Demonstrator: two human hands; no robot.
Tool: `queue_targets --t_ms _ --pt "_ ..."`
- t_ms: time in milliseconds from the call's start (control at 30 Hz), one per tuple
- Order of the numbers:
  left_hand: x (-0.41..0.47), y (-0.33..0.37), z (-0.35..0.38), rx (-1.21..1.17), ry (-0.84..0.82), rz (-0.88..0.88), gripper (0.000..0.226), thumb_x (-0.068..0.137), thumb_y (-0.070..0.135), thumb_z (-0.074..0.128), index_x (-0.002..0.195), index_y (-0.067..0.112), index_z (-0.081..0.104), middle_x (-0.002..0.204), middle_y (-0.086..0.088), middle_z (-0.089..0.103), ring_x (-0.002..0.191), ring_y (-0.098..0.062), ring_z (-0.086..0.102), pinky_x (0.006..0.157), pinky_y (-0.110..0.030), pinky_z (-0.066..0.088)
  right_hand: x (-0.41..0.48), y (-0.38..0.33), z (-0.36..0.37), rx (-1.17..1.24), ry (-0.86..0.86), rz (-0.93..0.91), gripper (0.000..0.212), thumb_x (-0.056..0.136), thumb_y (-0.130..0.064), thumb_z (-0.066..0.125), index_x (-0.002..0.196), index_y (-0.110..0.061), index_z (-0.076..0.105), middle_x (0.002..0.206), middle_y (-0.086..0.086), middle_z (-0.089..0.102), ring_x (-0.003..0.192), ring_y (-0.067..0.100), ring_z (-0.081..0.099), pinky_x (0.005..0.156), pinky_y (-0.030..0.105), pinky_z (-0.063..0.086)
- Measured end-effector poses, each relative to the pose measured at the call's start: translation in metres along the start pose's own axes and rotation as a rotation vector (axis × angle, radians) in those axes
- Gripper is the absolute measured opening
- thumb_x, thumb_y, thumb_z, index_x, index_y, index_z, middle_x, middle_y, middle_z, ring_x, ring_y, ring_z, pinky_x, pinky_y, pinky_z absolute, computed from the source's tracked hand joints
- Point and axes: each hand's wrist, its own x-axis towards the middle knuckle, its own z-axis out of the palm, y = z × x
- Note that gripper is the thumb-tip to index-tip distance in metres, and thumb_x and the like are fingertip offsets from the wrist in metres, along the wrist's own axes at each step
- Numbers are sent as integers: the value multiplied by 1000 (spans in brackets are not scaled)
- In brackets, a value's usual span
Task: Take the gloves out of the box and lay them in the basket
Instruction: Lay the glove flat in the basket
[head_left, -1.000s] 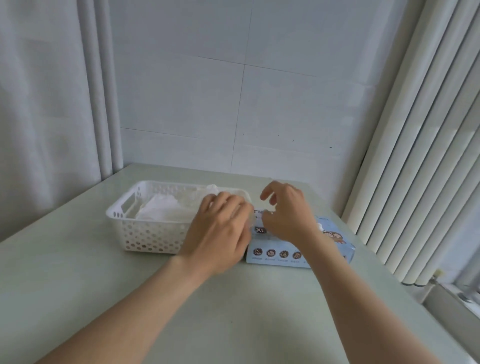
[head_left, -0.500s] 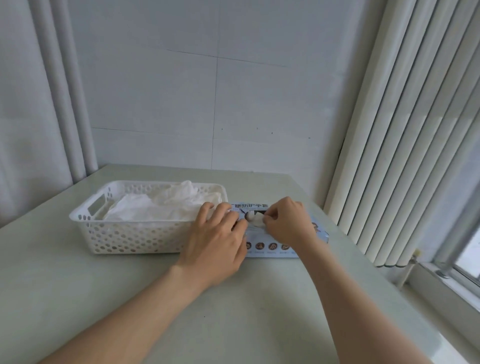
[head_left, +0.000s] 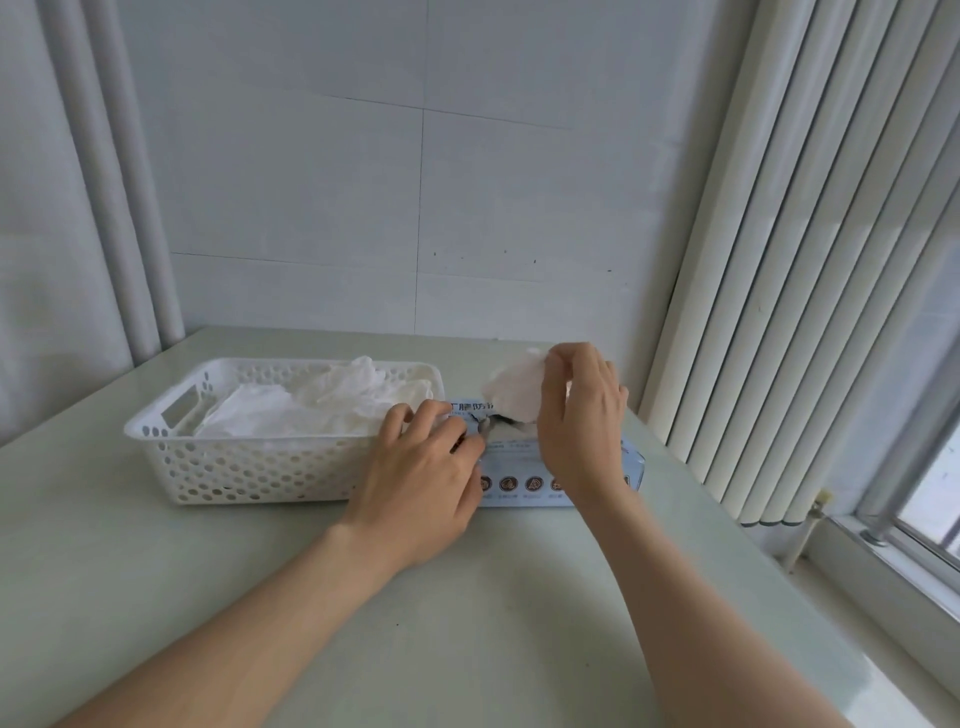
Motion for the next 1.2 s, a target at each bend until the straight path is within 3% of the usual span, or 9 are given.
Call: queue_targets --t_ms 100,200,400,600,667,800,933,1067,1200 --pt "0 0 -1 1 -17 -2 40 98 37 43 114 18 75 111 1 72 125 -31 55 98 -47 41 1 -16 -8 174 128 -8 15 112 -17 42 108 -20 55 96 -9 62 91 21 55 91 22 37" --pt "0 0 -1 -58 9 -17 42 100 38 41 113 16 75 110 -1 74 125 -33 56 101 -46 42 3 -34 -16 276 180 2 16 111 -18 39 105 -25 52 80 -6 60 71 22 55 68 40 47" --pt "3 -1 -16 -516 182 -207 49 105 44 43 130 7 65 129 -5 67 135 -23 52 117 -33 36 -3 -55 -24 470 77 178 19 108 -12 44 93 -12 56 63 -5 52 56 12 43 52 29 37" --pt "7 -4 -41 -907 203 -413 47 102 49 57 142 25 56 112 27 67 114 12 58 90 -16 49 -3 -58 -30 823 -200 510 13 103 -7 45 94 -6 55 76 -1 57 71 18 53 57 23 47" --pt "8 -4 -45 -991 191 -421 37 101 45 62 135 30 63 102 26 70 109 8 64 89 -14 50 -3 -57 -29 842 -268 594 12 97 -7 48 90 -12 55 76 2 58 71 21 54 60 27 46" --pt "12 -7 -50 -1139 143 -380 23 100 40 69 119 28 72 102 17 75 101 -11 72 90 -33 57 -4 -53 -26 879 -351 713 11 87 -19 50 88 -8 54 90 16 57 81 29 54 75 41 42" --pt "13 -14 -50 -1217 165 -449 16 91 37 70 103 27 75 96 10 76 93 -12 72 82 -36 58 -5 -59 -29 1026 -395 802 18 85 -26 46 71 -15 50 74 8 49 69 24 46 61 32 36" --pt "12 -25 -50 -1175 209 -447 20 88 18 71 99 33 76 80 13 67 74 -12 60 67 -30 48 -6 -62 -33 825 -561 637 33 84 -48 57 87 -16 61 83 10 70 72 27 59 70 39 43" --pt "11 -31 -51 -1139 191 -387 30 90 5 75 101 33 77 81 18 64 79 -9 58 73 -20 48 -10 -67 -34 641 -713 411 48 83 -47 86 119 -25 64 100 11 79 88 24 75 82 44 55"
